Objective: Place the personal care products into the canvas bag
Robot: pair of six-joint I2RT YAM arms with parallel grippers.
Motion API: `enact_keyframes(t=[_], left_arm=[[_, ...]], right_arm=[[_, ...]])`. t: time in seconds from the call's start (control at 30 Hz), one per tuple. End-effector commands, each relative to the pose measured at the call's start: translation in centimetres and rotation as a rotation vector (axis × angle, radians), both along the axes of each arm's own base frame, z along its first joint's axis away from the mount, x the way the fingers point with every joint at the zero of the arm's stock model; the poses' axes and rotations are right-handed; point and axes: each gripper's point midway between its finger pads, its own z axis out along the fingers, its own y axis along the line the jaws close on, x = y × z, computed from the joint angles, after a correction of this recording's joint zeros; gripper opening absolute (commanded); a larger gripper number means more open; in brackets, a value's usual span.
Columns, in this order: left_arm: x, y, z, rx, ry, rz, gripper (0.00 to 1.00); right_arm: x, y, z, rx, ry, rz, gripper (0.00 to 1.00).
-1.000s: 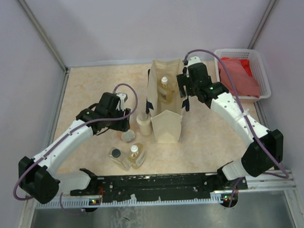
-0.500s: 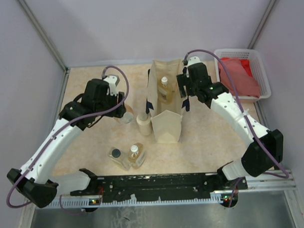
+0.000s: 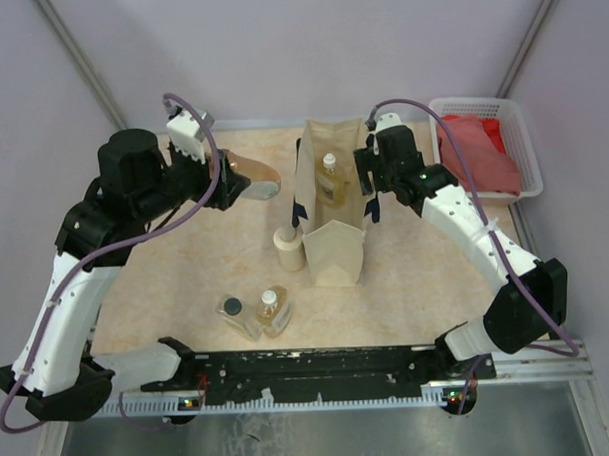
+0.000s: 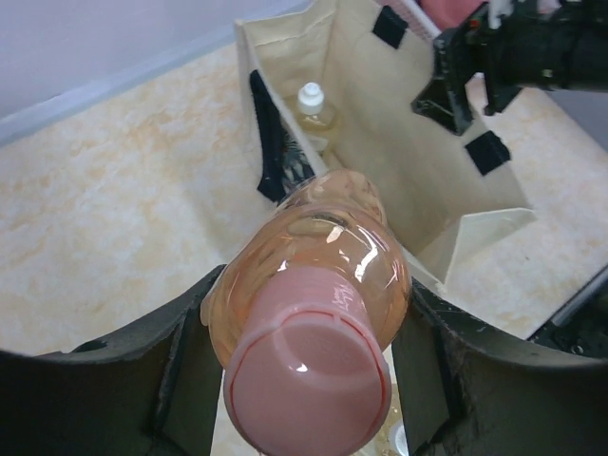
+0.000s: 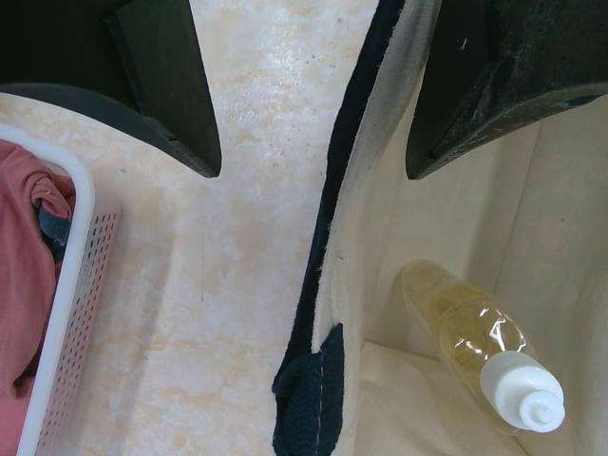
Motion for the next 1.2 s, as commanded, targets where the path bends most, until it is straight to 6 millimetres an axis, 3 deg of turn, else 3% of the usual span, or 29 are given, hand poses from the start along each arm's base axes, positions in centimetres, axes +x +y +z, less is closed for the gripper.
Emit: enact_keyframes(t=[0.0,0.13,0.43,0.8,0.97,1.17], left_arm=[[-1.1,-2.9,6.6,-0.147,-0.208,-0.182,0.00],[-0.5,-5.4,7.0,-0.195,-0.242,-0.280,0.00],[3.5,-9.8,6.1,-0.208,-0.279,-0.385,0.00],[8.4,-13.9,-0.8,-0.142,-0.197,-0.453,0.00],[9.8,-15.2,-3.1,-0.089,-0.184,-0.486,0.00],[11.1,-17.2,-6.0,0.013,-0.186,-0.562,0.00]], right_arm=[[0.7,0.1,1.3,0.000,-0.050,-0.003,0.79],[0.8,0.2,1.5,0.003,-0.055,-0.003,0.79],[0.8,-0.2,1.4,-0.016,-0.052,-0.012,0.79],[0.2,0.7,2.4,0.082,-0.062,-0.016,0.79],[-0.2,1.4,3.9,0.158,-0.085,-0.009,0.79],[-0.1,1.4,4.2,0.155,-0.076,-0.013,0.79]])
